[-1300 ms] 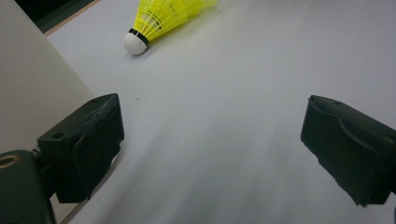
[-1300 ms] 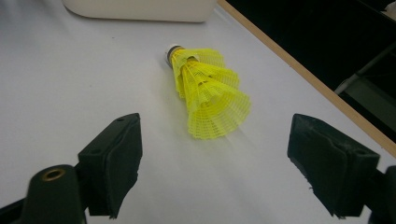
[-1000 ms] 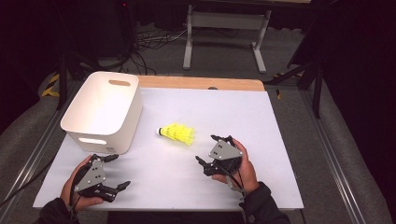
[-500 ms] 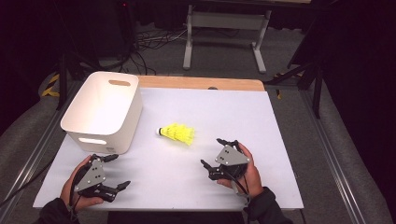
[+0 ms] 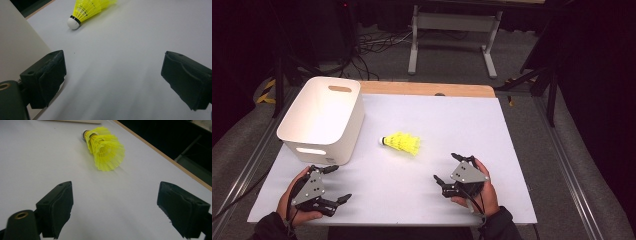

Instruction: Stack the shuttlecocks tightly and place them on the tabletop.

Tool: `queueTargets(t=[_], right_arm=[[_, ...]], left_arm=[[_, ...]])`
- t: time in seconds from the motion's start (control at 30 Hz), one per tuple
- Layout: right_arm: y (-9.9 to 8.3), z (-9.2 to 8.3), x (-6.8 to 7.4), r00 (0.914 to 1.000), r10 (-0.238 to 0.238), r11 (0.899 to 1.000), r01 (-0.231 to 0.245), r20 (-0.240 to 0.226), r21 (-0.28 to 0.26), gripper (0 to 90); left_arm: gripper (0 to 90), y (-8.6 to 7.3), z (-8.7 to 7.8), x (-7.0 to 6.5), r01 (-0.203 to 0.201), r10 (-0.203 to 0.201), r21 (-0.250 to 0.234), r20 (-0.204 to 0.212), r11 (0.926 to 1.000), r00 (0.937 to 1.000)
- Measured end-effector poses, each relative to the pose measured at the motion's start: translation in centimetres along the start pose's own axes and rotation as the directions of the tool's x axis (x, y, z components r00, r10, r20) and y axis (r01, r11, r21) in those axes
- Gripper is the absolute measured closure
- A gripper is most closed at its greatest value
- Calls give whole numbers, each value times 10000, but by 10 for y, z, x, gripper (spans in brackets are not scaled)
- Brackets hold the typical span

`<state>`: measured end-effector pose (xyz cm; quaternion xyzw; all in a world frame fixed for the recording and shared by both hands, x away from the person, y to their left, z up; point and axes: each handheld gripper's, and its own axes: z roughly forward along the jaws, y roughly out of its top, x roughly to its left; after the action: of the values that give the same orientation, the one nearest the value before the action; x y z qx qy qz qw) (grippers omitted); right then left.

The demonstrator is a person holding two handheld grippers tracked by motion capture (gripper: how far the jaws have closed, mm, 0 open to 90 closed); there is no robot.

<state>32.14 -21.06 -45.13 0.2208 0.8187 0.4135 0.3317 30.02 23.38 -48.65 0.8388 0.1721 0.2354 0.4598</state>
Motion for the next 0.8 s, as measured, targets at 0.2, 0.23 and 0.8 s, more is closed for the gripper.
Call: queueTargets(t=[0.2, 0.23, 0.8], right_arm=[[-15, -7, -6, 9994, 107, 9996, -116, 331, 262, 142], [-15, -7, -6, 9994, 107, 9996, -116, 331, 262, 142], [-35, -15, -14, 9966, 620, 9969, -645, 549, 457, 120]], left_arm=[[66, 0, -1, 1, 81, -82, -107, -32, 9999, 10000], [66, 0, -1, 1, 83, -83, -107, -28, 9999, 10000], [66, -1, -1, 4, 115, -114, -178, 70, 9998, 9999]])
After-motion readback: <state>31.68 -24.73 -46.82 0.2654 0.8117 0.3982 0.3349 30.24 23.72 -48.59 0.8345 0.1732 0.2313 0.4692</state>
